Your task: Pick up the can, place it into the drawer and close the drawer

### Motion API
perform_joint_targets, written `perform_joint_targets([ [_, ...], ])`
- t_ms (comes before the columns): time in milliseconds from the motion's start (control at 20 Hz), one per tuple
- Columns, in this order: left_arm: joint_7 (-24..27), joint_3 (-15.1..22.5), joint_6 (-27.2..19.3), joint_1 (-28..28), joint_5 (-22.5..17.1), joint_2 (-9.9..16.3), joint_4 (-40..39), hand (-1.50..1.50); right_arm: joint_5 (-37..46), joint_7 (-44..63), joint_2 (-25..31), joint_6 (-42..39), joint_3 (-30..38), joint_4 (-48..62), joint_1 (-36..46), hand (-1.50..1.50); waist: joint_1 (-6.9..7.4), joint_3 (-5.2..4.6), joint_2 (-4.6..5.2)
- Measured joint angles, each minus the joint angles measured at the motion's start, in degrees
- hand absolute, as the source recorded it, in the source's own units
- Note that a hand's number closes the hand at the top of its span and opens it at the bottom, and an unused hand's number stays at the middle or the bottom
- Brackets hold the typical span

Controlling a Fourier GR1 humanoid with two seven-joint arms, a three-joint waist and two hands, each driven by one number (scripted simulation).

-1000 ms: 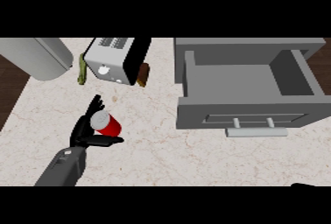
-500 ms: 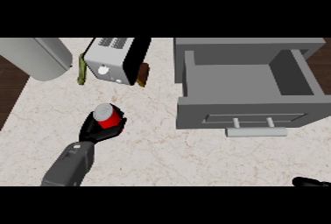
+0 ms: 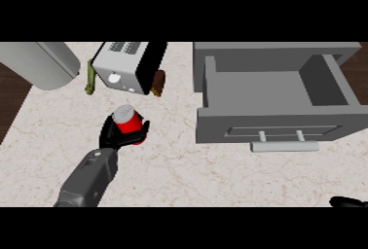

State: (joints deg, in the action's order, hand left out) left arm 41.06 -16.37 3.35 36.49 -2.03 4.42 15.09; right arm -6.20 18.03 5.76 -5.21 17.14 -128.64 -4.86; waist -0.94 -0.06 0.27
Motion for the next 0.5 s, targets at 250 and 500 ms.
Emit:
perform_joint_targets([
  [250, -2.3, -0.3, -1.1, 1.8, -1.7, -1.3, 3.2, 1.50, -0.3, -0.5, 0.2, -0.2, 1.0, 0.1, -0.2, -1.50, 0.32, 0.03, -0.17],
  [500, -7.1, 2.8, -3.1, 2.4, -2.9, -3.3, 9.1, 1.50, 0.7, -0.9, -0.5, -0.1, 1.0, -1.1, -1.4, -1.50, 0.67, 0.06, -0.37],
])
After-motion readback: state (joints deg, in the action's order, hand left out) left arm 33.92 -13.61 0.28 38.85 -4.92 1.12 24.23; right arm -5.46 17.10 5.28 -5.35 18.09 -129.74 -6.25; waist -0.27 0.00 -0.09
